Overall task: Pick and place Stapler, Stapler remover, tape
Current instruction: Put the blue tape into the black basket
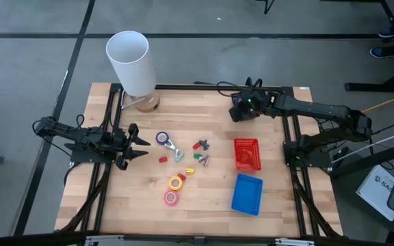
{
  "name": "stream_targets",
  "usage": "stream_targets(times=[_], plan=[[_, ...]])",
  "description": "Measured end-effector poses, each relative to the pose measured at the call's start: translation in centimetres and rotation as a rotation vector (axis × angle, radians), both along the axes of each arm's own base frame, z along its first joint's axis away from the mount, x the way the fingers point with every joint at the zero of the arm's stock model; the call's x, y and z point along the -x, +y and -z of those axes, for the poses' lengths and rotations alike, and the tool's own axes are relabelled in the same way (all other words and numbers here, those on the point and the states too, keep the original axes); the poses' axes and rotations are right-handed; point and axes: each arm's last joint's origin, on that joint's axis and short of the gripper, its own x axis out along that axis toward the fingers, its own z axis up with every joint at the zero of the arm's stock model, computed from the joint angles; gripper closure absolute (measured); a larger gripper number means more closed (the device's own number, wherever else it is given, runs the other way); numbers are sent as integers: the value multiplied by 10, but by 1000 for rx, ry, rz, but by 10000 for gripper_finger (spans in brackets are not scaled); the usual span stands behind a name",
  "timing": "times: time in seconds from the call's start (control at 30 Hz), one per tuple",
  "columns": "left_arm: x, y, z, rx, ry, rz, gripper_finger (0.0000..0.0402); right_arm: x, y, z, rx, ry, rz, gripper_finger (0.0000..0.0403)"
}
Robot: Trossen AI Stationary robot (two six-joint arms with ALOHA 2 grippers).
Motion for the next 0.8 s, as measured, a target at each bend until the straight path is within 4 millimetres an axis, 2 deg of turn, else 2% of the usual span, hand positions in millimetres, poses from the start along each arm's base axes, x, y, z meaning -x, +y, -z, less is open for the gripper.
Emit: stream_targets(times=[0.3, 0.53, 0.67, 0.8], plan=[[0, 0, 0, 0, 0, 0, 233, 1, -2, 0, -2, -3, 17, 347], [0, 0, 0, 0, 0, 0, 233, 1, -4, -2, 164, 94, 16, 347], [0, 0, 0, 0, 0, 0, 233, 1, -6, -2, 142, 95, -55, 347], [0, 0, 0, 0, 0, 0, 233, 8, -18, -1, 88, 87, -63, 347]])
